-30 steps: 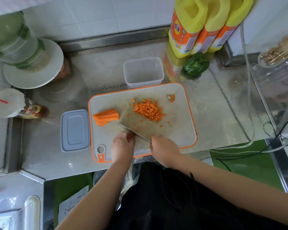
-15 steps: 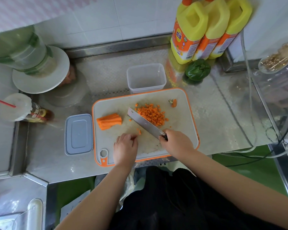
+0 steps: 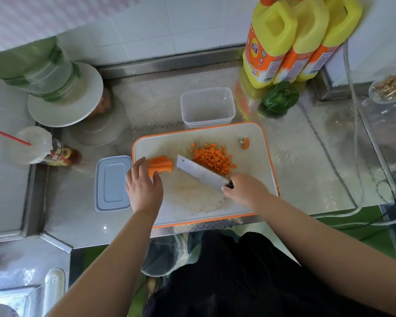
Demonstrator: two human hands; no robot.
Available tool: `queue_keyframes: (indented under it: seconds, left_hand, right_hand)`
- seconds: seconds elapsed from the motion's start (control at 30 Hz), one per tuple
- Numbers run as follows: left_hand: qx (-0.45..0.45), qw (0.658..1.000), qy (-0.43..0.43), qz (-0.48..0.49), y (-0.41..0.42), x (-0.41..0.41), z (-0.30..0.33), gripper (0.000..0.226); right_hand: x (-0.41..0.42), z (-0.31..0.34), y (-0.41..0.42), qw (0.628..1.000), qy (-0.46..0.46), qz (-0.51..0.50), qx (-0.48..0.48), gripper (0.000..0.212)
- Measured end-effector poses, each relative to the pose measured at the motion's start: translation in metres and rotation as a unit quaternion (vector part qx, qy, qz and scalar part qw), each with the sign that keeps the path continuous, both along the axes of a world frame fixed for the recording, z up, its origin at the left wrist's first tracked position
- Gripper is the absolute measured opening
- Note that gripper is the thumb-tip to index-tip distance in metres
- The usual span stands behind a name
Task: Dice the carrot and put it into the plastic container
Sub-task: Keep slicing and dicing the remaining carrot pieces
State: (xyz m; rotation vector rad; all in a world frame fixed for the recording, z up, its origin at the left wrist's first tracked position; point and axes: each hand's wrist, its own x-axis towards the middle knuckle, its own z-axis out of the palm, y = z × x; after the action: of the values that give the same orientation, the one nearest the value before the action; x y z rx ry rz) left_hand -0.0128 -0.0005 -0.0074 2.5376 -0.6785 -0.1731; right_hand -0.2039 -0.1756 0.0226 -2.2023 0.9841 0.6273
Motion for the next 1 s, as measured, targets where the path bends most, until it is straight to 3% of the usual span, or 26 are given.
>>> queue_keyframes:
  seconds: [0.17, 0.3, 0.43, 0.53, 0.7, 0.77, 0.83, 0.9, 1.0]
  left_hand:
    - [0.078, 0.995, 0.019, -0.067, -0.013, 0.007, 0.002, 0.049]
    - [-0.005, 0.992, -0.056, -0.114, -0.027, -0.012, 0.003, 0.044]
    - [-0.118, 0.981, -0.092, -0.122, -0.030, -0.036, 0.007, 0.042]
    - [-0.140, 0.968, -0.114, -0.173, -0.030, -0.050, 0.012, 0.051]
    - [-0.181, 0.975, -0.091, -0.088, -0.043, -0.055, 0.038, 0.076]
    - [-0.124, 0.977, -0.124, -0.117, -0.051, -0.058, 0.048, 0.085]
    - [0.001, 0.968, -0.158, -0.197, -0.058, -0.067, 0.053, 0.092]
    - [0.122, 0.939, -0.169, -0.275, -0.062, -0.076, 0.052, 0.086]
    - [0.234, 0.904, -0.144, -0.328, -0.070, -0.080, 0.049, 0.082]
  right_hand:
    - [0.005, 0.001, -0.021, 0.997, -0.021, -0.071, -0.018, 0.035]
    - [0.002, 0.002, -0.015, 0.996, -0.048, -0.072, -0.002, 0.035]
    - [-0.010, 0.011, -0.007, 0.993, -0.095, -0.069, -0.012, 0.022]
    - [-0.018, 0.019, -0.001, 0.986, -0.139, -0.043, -0.084, 0.021]
    - [-0.024, 0.019, 0.004, 0.944, -0.223, -0.016, -0.241, 0.032]
    - [-0.025, 0.017, 0.004, 0.928, -0.240, -0.009, -0.284, 0.033]
    - [-0.025, 0.017, 0.005, 0.918, -0.243, 0.003, -0.313, 0.036]
    - [-0.025, 0.020, 0.005, 0.907, -0.248, 0.019, -0.340, 0.040]
    - [-0.027, 0.022, 0.002, 0.888, -0.261, 0.040, -0.377, 0.041]
